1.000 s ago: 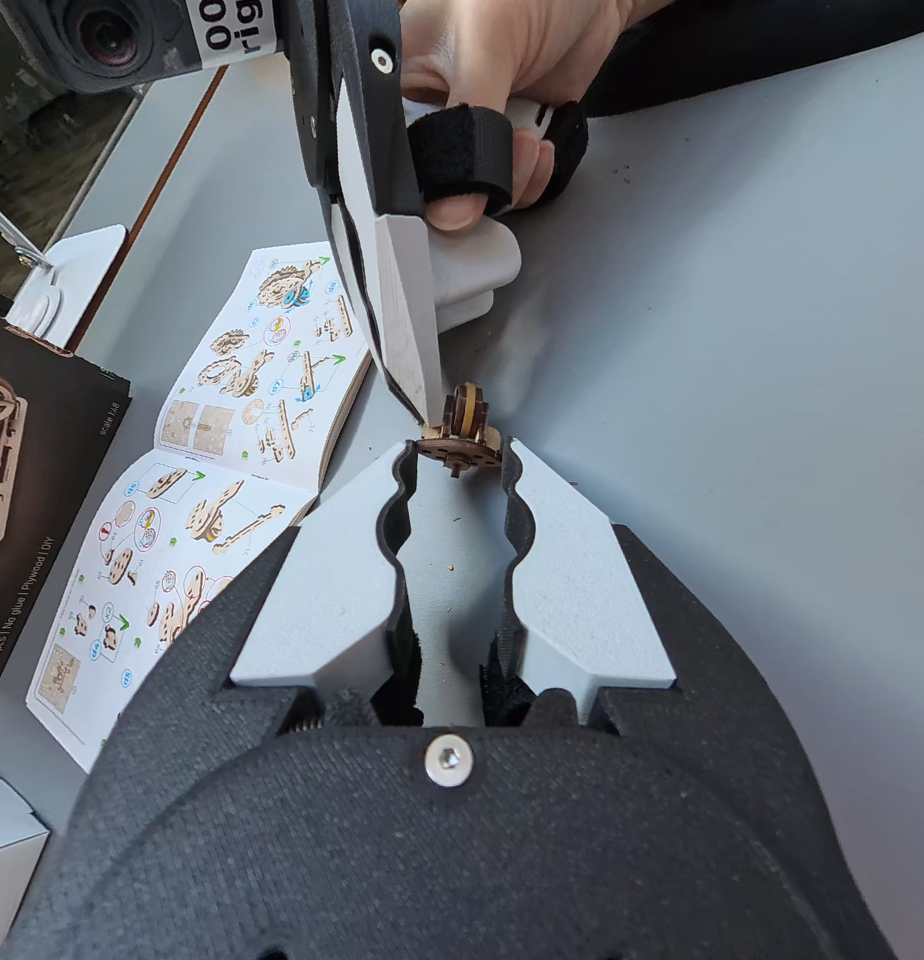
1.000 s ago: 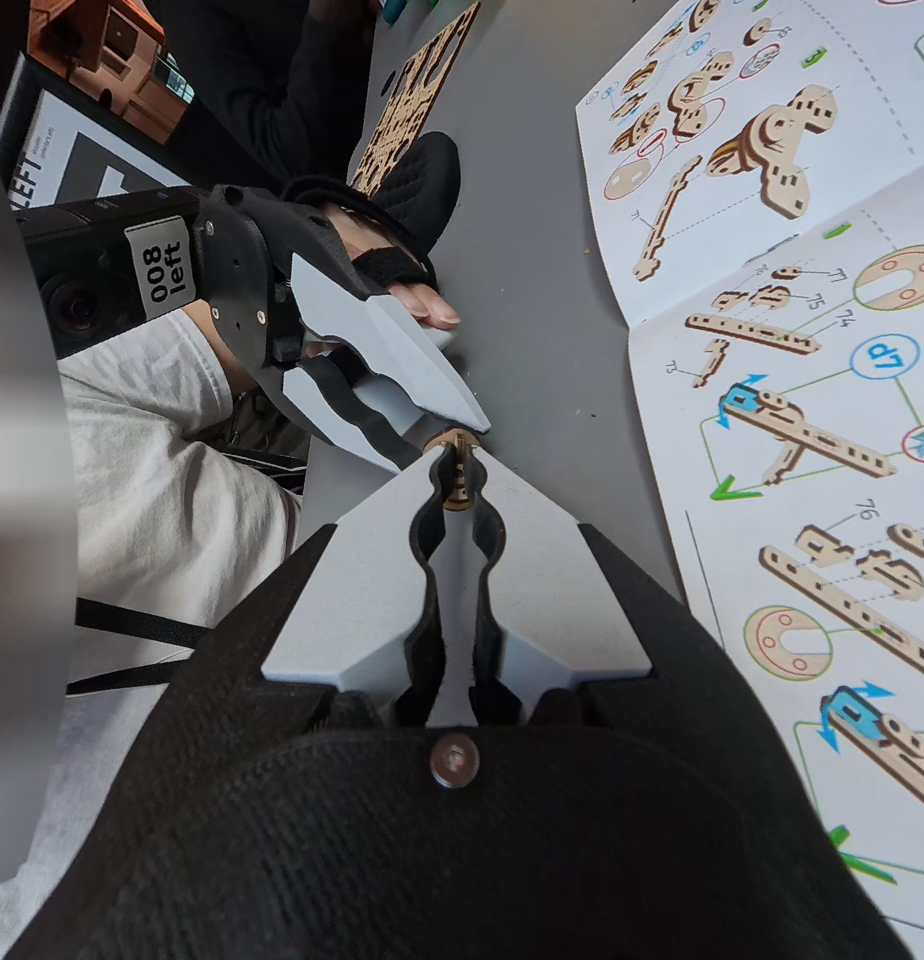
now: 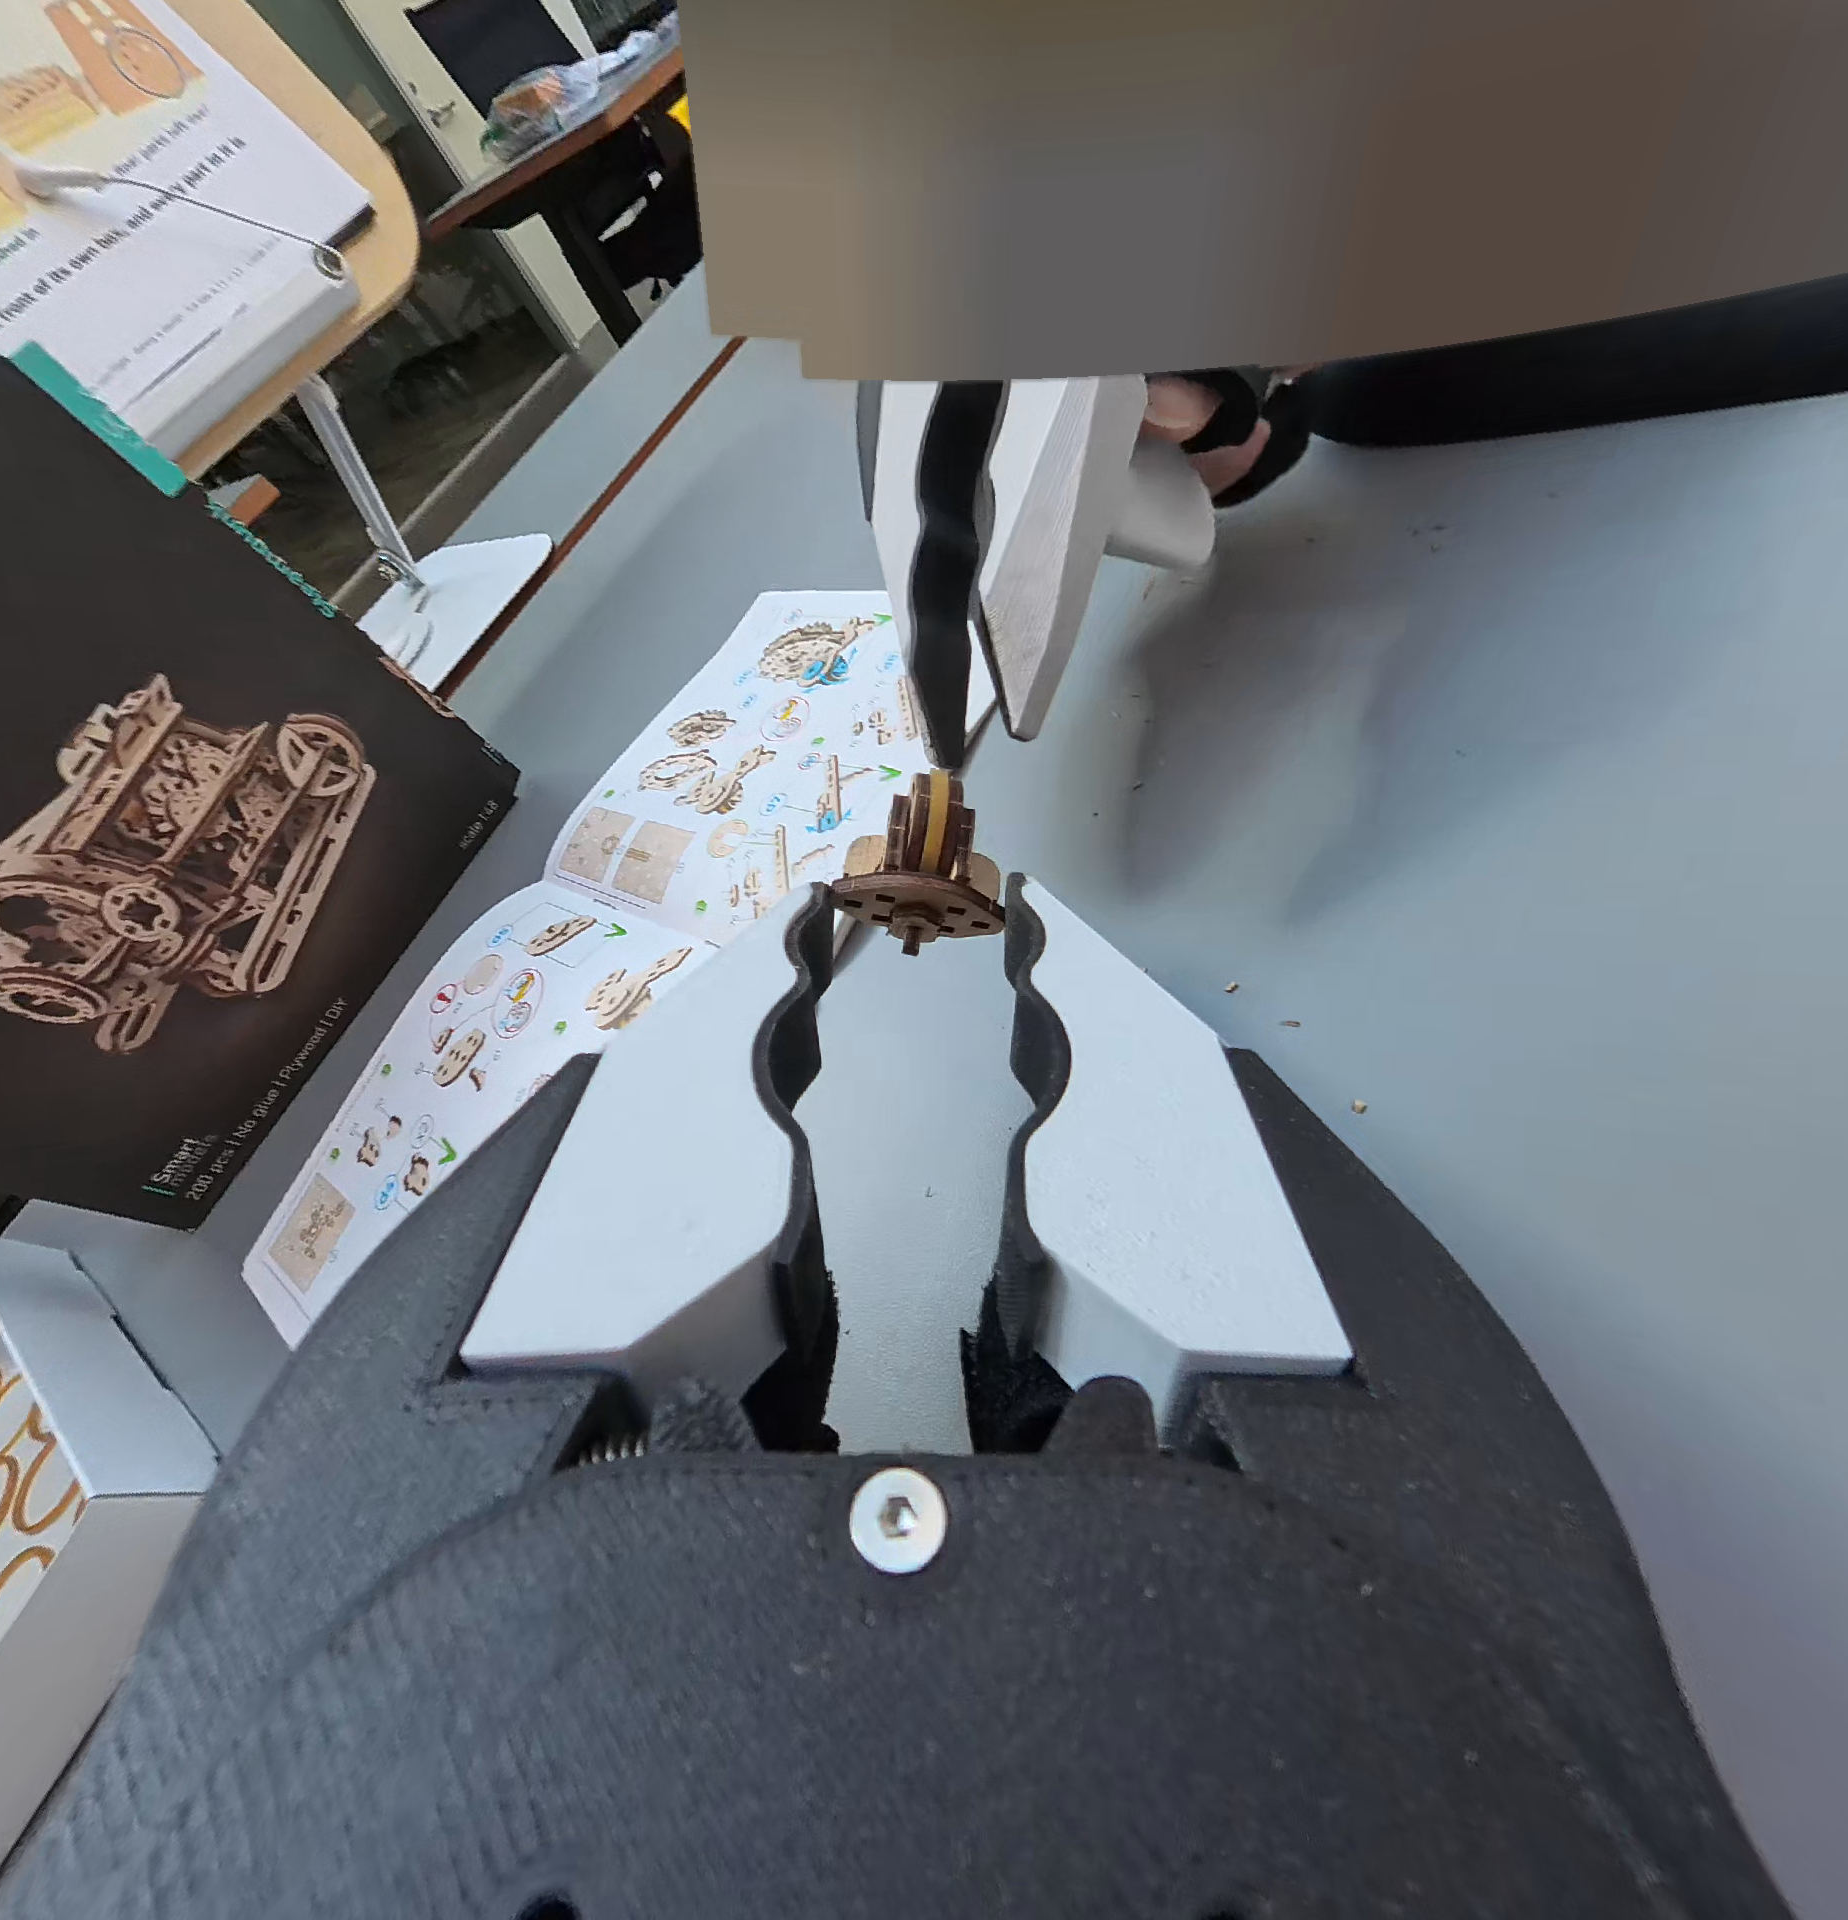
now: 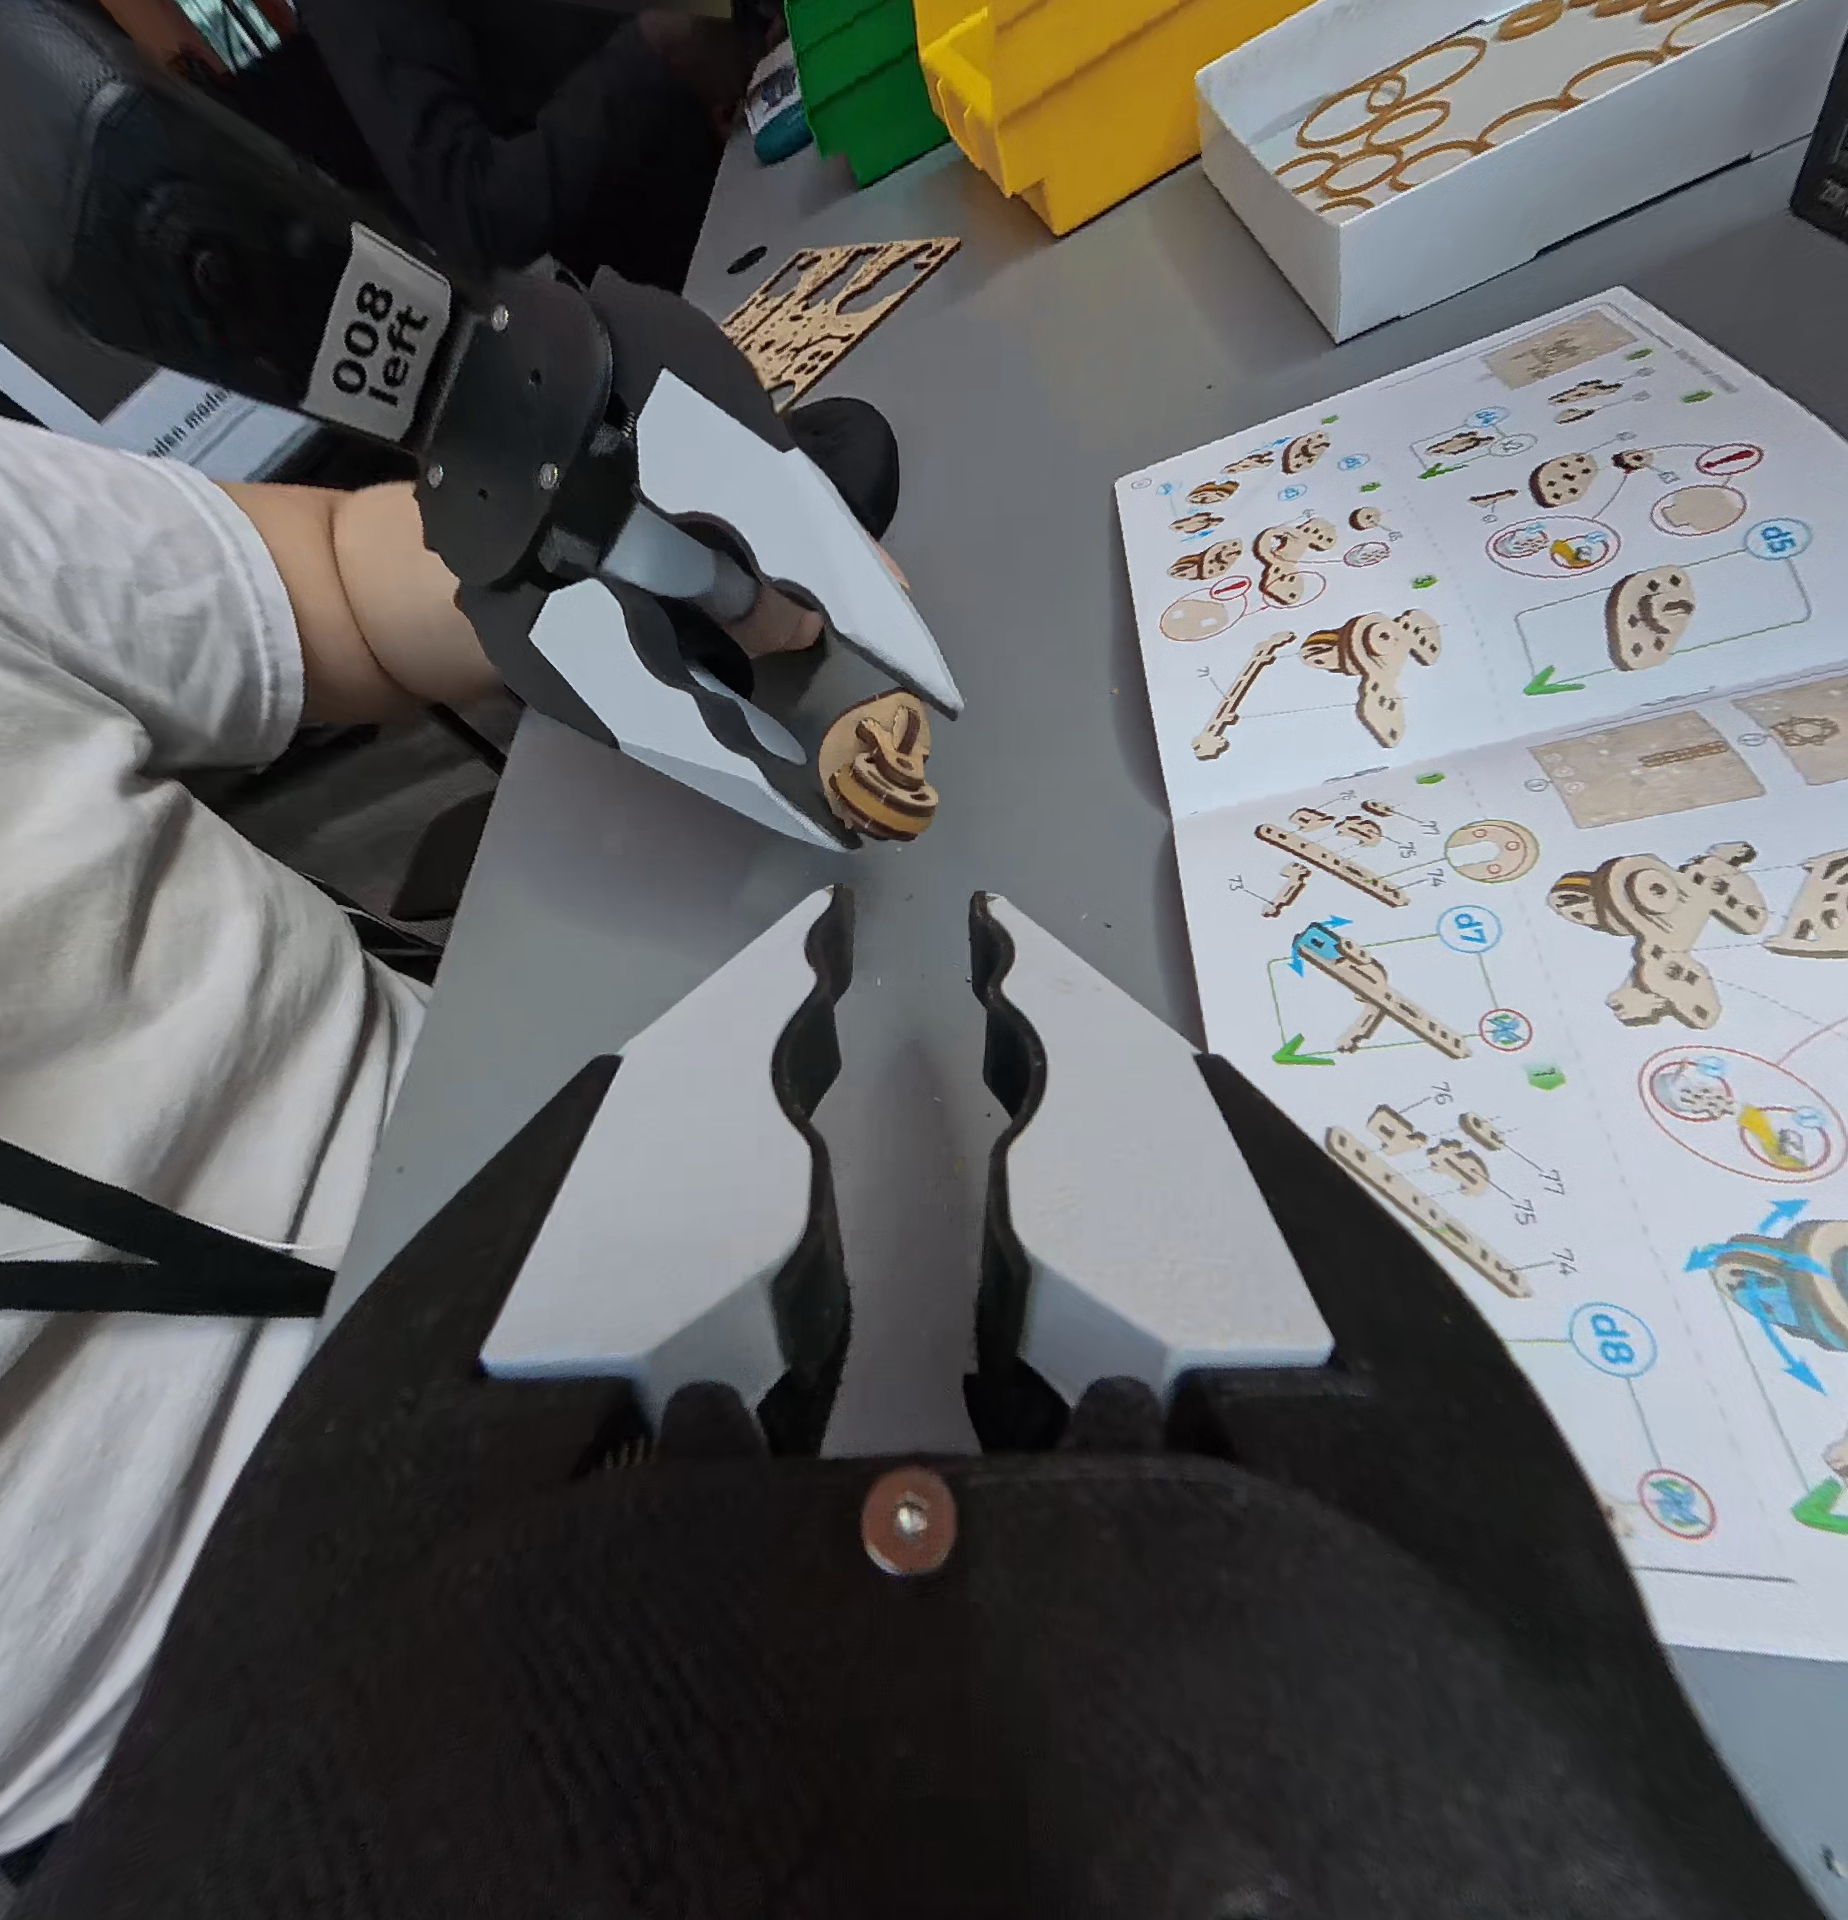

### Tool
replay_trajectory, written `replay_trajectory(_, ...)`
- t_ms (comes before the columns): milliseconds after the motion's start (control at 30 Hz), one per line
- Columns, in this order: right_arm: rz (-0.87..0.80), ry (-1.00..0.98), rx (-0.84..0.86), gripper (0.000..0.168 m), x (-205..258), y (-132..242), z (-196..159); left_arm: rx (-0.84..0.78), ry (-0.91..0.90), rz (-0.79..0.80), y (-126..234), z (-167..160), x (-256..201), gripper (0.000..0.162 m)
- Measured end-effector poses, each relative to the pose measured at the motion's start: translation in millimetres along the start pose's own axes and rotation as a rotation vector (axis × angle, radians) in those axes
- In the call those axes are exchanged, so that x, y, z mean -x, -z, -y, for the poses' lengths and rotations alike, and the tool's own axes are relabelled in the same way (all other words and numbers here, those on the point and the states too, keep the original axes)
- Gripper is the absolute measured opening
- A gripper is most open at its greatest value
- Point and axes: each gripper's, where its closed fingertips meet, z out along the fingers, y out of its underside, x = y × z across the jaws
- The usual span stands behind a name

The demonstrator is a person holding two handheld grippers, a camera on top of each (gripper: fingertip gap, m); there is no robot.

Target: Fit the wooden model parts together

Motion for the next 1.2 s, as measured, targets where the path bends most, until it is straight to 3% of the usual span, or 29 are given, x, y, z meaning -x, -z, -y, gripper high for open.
replay_trajectory(200, 0.100, -0.239, -0.154, 0.012, 11.6, -5.5, 21.1, -0.082, 0.002, 0.088, 8.4, 15.3, 13.9, 0.031)
replay_trajectory(967, 0.133, -0.322, -0.233, 0.001, 18.6, -14.1, 30.3, -0.143, 0.015, 0.120, 8.7, 27.5, 16.3, 0.031)
replay_trajectory(1200, 0.155, -0.348, -0.209, 0.001, 18.4, -13.0, 26.0, -0.129, -0.054, 0.124, 8.0, 25.7, 11.9, 0.033)
